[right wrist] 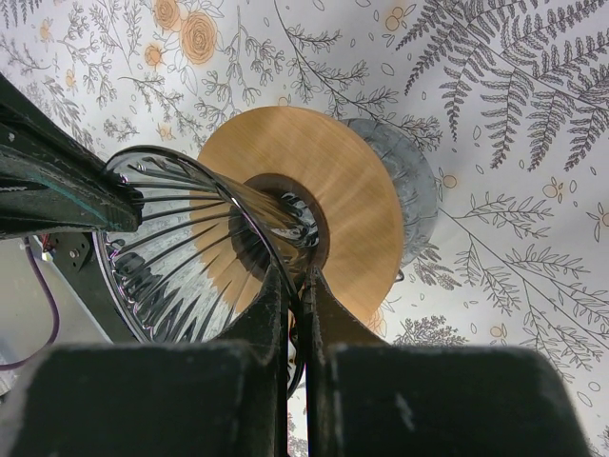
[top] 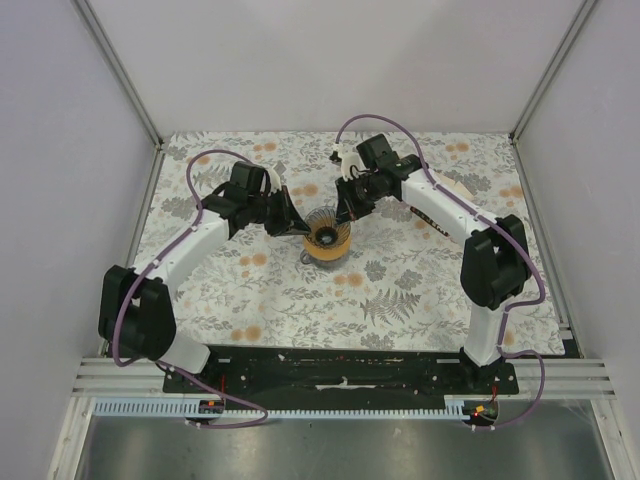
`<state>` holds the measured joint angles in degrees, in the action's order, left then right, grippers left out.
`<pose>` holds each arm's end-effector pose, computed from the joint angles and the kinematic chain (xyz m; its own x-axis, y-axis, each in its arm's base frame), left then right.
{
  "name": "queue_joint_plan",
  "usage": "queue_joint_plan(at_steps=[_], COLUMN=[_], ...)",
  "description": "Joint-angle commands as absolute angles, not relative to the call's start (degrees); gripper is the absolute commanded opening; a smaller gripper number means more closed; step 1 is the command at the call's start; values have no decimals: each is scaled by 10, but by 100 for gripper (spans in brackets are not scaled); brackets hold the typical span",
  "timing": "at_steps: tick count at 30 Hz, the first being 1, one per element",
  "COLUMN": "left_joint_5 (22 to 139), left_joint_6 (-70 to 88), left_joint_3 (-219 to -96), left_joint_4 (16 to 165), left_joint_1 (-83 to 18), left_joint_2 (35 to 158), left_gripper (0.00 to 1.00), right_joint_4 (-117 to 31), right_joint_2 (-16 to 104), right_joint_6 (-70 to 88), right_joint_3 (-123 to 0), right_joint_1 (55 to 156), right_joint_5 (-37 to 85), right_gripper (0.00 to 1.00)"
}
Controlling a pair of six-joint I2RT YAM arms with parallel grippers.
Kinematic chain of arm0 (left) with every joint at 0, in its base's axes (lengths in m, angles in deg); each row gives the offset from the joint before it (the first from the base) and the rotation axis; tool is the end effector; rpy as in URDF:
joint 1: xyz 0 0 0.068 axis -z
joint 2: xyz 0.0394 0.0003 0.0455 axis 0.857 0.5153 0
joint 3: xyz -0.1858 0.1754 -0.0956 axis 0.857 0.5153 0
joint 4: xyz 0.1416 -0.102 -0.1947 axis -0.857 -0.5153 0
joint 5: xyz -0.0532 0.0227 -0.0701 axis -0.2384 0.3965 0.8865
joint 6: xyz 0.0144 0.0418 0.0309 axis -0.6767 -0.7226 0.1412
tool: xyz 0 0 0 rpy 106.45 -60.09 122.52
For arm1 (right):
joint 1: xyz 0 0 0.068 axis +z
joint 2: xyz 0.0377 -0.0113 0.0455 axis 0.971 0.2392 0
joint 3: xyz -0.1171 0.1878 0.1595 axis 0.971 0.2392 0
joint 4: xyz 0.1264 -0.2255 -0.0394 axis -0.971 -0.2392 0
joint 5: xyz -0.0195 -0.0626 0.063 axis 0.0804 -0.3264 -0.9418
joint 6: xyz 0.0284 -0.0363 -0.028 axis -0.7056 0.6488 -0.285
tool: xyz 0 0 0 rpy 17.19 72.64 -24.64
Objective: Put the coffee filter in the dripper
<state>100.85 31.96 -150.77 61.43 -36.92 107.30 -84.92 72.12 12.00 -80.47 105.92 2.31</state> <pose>0.2932 -0.1373 0.2682 -0.9198 -0.1626 -0.3571 0.1327 0.7276 -0.6731 0.3530 0.2222 0.2719 -0.7720 -0.3718 -0.5155 -0.6136 0.6474 0.4520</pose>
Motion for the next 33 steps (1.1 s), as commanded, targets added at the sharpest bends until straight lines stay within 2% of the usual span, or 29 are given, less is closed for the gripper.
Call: queue_joint_plan(at_steps=[1,9,20,26,27,30,33], left_joint_5=[928,905,864,931,935,955,974], left_joint_6=[300,289,265,265,262,259,258], left_joint_3=[-1450,-1414,-1452,-1504,-1517,-1550,-1572], left_joint_4=[573,577,550,553,547,543,544], left_joint_1=[-365,-365,-365,-365,-366,-365,-365], left_joint_2=[1132,1173,1245,1224,1220,1203,1183], left_gripper=[2,2,2,2,4,32,47], right_joint_4=[-831,-798,-786,-795,-798,-811,-821], right_joint_2=[764,782,796,768,763,752,743], right_joint_6=[118,103,97,94,95,98,101], right_joint_3=[-762,-726,-716,-747,-755,-773,-795], right_joint_1=[1067,1066,1067,1069,1070,1070,1070], right_joint_5=[27,36,35,32,34,32,19], right_gripper=[0,0,0,0,5,15,22])
